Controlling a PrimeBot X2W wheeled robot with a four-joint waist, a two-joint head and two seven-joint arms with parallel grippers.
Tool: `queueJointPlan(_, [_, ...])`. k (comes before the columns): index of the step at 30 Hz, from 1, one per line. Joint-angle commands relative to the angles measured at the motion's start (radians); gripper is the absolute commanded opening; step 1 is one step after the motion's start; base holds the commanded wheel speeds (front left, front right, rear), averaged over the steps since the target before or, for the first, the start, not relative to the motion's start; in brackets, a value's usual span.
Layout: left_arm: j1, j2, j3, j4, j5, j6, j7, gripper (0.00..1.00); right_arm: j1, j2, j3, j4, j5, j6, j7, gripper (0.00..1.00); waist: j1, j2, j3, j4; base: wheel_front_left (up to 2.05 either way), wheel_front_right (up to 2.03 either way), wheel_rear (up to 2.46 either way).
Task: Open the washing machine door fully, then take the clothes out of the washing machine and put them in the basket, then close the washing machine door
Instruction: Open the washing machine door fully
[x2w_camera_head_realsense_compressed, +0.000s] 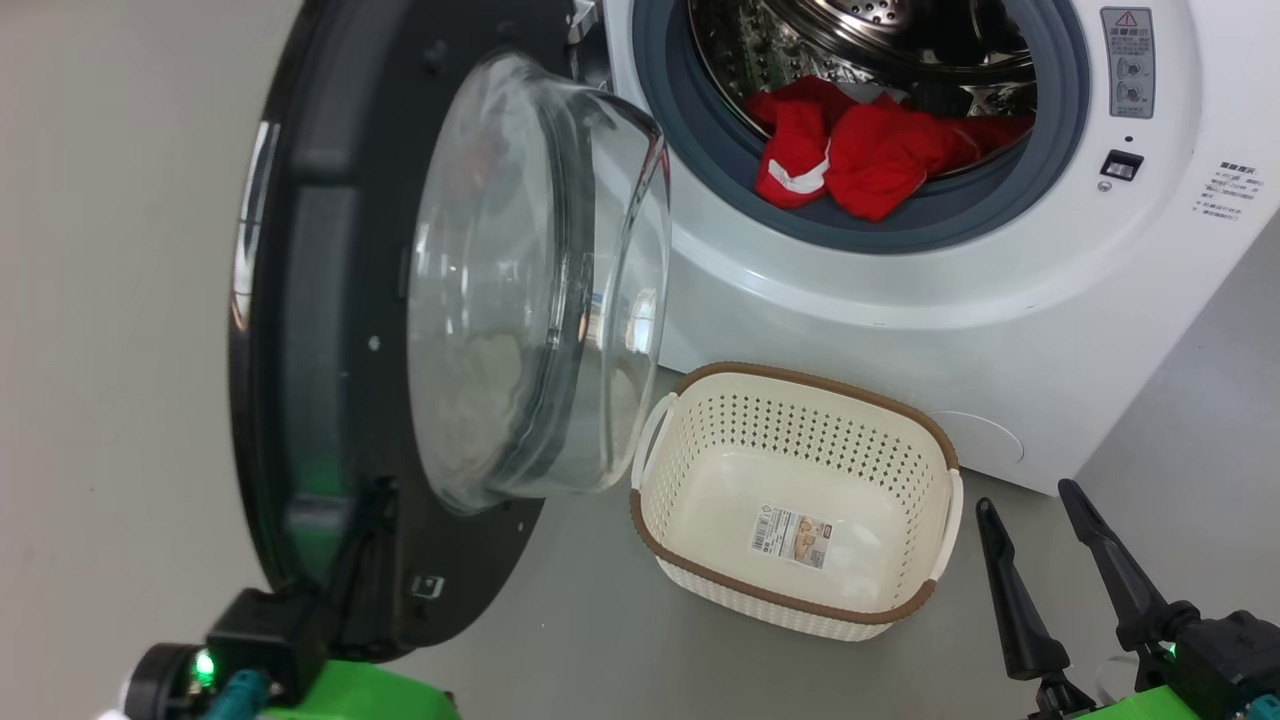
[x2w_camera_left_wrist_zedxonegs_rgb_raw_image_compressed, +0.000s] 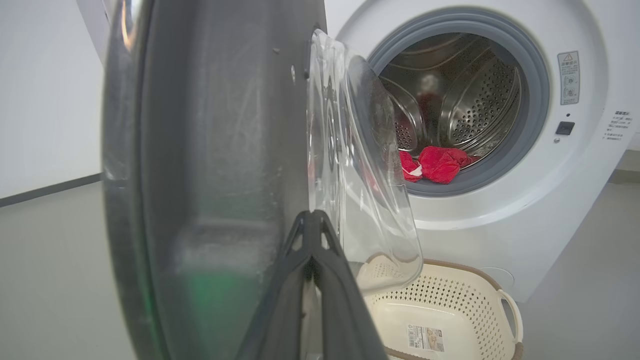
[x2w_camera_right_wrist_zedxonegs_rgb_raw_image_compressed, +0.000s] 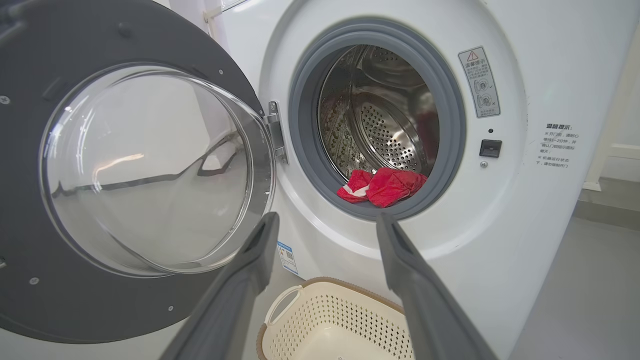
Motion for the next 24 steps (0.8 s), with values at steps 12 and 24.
queueJointPlan(12, [-0.004,0.040,0.166,0.017,-0.065,0.063,-0.043,0.00,-0.032,-0.013,0.022,-0.056,-0.028,0.004,0.029,1.00,0.0000,0.0000,0.022,-0.014,0.00,0.00,0.00])
queueJointPlan(24, [-0.077,0.046,0.247,0.119,-0.123,0.065,-0.113,0.00,-0.040,-0.013,0.019,-0.086,-0.052,0.004,0.061,1.00,0.0000,0.0000,0.051,-0.011,0.00,0.00,0.00])
